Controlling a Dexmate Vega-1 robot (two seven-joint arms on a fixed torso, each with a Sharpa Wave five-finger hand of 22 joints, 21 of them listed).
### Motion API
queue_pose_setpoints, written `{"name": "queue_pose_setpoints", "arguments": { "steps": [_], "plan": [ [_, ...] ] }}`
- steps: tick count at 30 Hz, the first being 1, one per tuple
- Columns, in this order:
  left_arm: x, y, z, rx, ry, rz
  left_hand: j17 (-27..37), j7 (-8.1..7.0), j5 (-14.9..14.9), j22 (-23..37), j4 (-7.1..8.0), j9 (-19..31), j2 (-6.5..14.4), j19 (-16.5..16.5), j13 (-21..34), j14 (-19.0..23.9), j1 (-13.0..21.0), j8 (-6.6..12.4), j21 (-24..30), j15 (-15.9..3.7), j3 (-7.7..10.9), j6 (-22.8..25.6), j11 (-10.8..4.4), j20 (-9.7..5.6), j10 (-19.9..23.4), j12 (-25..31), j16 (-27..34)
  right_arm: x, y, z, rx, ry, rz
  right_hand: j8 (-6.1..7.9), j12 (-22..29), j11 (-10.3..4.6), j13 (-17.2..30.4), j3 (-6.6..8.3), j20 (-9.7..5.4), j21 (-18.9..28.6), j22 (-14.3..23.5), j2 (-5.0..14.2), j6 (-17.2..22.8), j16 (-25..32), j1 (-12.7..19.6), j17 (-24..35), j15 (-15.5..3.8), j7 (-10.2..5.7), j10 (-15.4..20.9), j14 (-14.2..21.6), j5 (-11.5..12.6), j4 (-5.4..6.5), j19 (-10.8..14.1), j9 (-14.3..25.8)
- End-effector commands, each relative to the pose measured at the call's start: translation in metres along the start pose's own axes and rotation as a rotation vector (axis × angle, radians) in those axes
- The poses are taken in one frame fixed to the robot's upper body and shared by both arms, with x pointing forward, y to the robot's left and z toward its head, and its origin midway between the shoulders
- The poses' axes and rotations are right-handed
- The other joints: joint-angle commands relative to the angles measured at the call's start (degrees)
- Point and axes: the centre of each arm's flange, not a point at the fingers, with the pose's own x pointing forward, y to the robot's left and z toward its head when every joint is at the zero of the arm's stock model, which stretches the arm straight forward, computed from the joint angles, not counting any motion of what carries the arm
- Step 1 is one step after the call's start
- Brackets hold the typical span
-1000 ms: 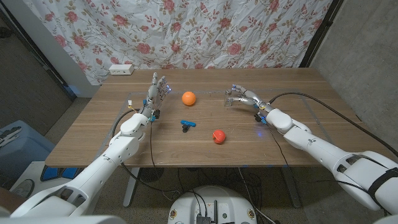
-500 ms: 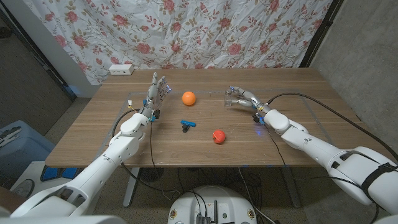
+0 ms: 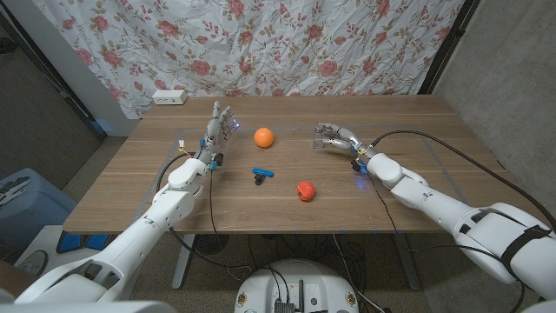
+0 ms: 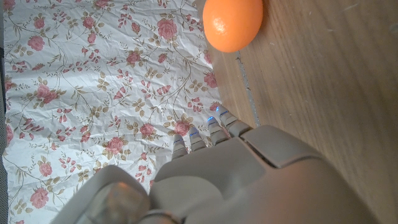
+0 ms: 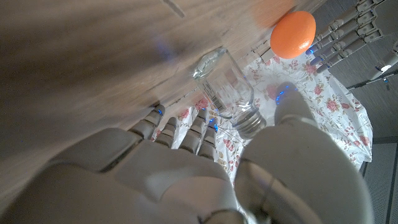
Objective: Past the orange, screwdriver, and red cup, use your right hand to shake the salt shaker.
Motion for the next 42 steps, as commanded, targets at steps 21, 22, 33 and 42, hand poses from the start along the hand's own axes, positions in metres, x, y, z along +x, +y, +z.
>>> {"name": "queue_pose_setpoints", "arguments": {
  "steps": [21,22,33,42],
  "plan": [
    [0.0001,0.0000,0.0001,0.000,0.000,0.000,0.3,-0.40,0.4,0.3,0.36,0.3,5.8,0.2,0.2,0.0,0.0,0.26,0.3,-6.04,-0.10,0.2,-0.41,-1.37,0.0,0.2,0.3,0.0068,0.0078,0.0033,-0.034,0.008,-0.046,4.40,0.9,-0.18,0.7,-1.58,-1.48,0.3,0.2,2.75,8.8,2.3,4.9,0.6,-5.18,-0.26,9.8,6.4,1.1,-0.63,4.1,1.1],
    [0.0001,0.0000,0.0001,0.000,0.000,0.000,0.3,-0.41,0.4,0.3,0.36,0.3,5.8,0.2,0.2,0.0,0.0,0.27,0.3,-6.05,-0.10,0.2,-0.39,-1.37,-0.1,0.2,0.3,0.0068,0.0077,0.0033,-0.036,0.008,-0.046,4.60,0.9,-0.18,0.7,-1.67,-1.45,0.2,0.2,2.85,9.2,2.4,4.9,0.6,-5.04,-0.28,10.0,6.7,1.1,-0.59,4.0,1.2],
    [0.0000,0.0000,0.0001,0.000,0.000,0.000,0.3,-0.41,0.4,0.3,0.36,0.3,5.8,0.2,0.2,-0.1,0.0,0.24,0.3,-6.07,-0.10,0.1,-0.45,-1.38,-0.1,0.2,0.3,0.0065,0.0086,0.0036,-0.035,0.006,-0.055,7.07,1.3,-0.21,0.9,-2.66,-1.45,0.1,0.2,3.71,13.8,3.3,5.7,1.0,-6.04,-0.32,14.0,8.8,1.0,-0.35,4.3,1.7],
    [0.0001,0.0001,0.0001,0.000,0.000,0.000,0.3,-0.49,0.4,0.3,0.36,0.3,5.8,0.2,0.2,0.0,0.0,0.27,0.3,-6.01,-0.10,0.2,-0.46,-1.41,0.0,0.2,0.3,0.0079,0.0080,0.0040,-0.037,0.008,-0.069,9.22,1.6,-0.28,1.1,-3.32,-2.11,0.2,0.2,5.14,17.8,4.1,6.8,1.4,-7.39,-0.37,17.9,10.7,0.8,-0.23,4.9,2.2]
  ]
}}
